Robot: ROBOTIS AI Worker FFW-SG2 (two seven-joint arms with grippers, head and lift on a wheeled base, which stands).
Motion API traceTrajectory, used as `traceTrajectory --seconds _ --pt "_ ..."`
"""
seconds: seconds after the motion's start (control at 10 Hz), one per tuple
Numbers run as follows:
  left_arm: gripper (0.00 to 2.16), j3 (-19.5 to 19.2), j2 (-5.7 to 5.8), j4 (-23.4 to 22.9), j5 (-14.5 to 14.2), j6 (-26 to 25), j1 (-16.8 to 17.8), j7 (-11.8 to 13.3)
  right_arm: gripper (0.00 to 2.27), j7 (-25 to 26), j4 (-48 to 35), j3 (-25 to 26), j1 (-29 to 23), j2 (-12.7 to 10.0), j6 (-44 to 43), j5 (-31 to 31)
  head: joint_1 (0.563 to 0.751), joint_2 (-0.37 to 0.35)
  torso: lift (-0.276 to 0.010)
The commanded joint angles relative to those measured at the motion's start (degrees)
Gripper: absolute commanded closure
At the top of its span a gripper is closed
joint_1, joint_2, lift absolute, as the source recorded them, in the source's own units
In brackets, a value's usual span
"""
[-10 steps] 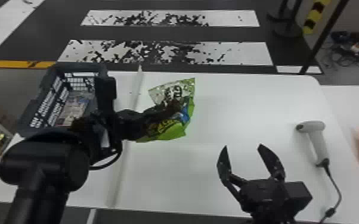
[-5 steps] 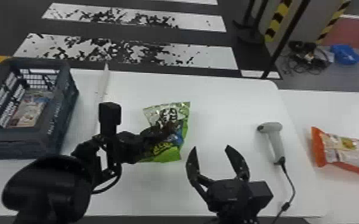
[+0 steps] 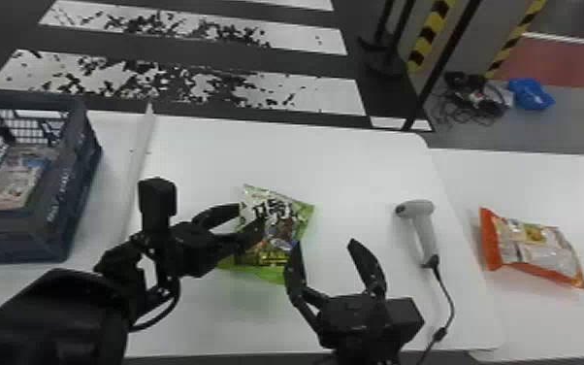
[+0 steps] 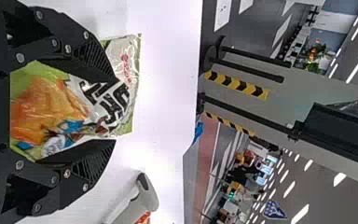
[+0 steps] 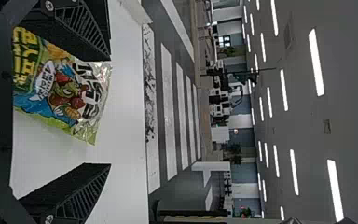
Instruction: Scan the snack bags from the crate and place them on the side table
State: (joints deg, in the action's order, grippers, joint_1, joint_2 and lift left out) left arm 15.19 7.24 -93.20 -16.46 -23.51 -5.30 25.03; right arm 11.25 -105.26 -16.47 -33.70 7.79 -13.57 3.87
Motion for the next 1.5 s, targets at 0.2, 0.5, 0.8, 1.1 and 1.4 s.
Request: traceTrajectory --seconds 0.2,0.5,0.8,1.1,1.4 --pt "0.03 -6.9 1.11 -7.4 -0.2 2.6 -5.4 0.0 0.07 0.0 -2.3 0.6 -1.4 0.1 -0.5 0.2 0.695 -0.126 -0.081" --pt "0.04 -14.6 2.43 -14.7 -0.2 10.2 -12.1 -0.6 0.09 -0.9 -3.7 0.3 -1.3 0.1 3.7 1.4 0.695 -0.048 -0.081" --pt "0.04 -17.9 3.57 -17.8 -0.1 20.9 -17.9 -4.8 0.09 -4.5 -4.9 0.8 -0.2 0.2 10.2 6.0 0.695 0.068 -0.081" --pt "0.04 -15.9 3.84 -18.9 2.4 27.1 -21.9 -16.9 0.09 -9.3 -6.1 3.5 1.4 0.2 21.6 10.5 0.695 0.143 -0.081" --pt "0.07 -15.5 3.75 -19.2 3.2 29.9 -24.1 -19.5 0.08 -15.2 -6.2 7.9 5.0 -0.1 36.6 16.1 0.695 0.163 -0.081"
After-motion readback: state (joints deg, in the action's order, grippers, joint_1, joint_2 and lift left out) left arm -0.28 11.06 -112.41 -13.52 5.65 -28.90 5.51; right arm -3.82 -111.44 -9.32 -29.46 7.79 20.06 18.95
